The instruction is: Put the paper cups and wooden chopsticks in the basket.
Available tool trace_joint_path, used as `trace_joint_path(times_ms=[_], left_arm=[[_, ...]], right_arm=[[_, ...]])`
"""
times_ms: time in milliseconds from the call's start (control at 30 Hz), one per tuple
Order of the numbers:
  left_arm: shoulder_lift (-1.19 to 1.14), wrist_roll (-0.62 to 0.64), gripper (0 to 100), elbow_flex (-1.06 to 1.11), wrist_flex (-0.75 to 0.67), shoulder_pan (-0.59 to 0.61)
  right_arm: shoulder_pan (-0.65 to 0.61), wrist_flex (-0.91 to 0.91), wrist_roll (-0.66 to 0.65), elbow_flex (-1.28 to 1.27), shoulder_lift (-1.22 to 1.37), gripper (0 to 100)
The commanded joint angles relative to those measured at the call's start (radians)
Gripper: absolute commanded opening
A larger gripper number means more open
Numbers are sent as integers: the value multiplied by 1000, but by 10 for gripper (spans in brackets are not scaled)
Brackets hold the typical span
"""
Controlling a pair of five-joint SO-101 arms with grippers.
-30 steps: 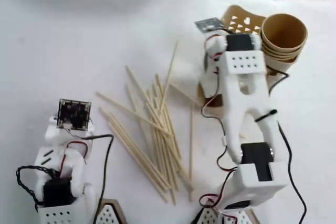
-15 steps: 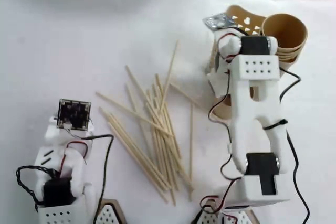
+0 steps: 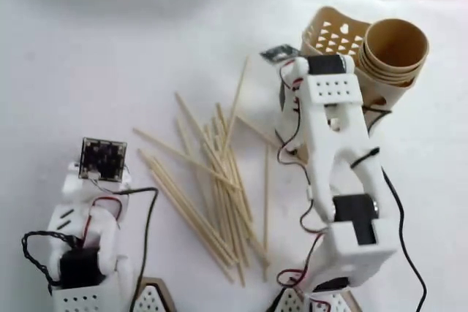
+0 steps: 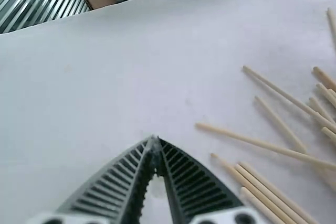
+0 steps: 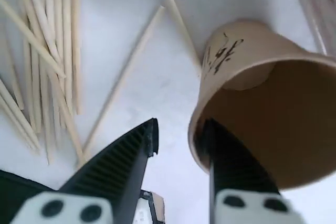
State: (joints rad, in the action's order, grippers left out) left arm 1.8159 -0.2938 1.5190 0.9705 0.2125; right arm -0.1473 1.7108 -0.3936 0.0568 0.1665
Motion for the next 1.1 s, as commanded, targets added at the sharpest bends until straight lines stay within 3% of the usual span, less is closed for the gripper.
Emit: trace_joint_path(times_ms=[0,100,467,1067], left_arm=[[7,-12,24,-6,-15,5],[7,-12,24,-6,-15,5],[7,-12,24,-6,-15,5],[7,-14,24,20,-48,5]], right_arm=[[8,7,-9,8,25,111],[2,7,-9,14,16,10],[7,12,-173,49,-283,19],[12,7,-307,120,-843,18]])
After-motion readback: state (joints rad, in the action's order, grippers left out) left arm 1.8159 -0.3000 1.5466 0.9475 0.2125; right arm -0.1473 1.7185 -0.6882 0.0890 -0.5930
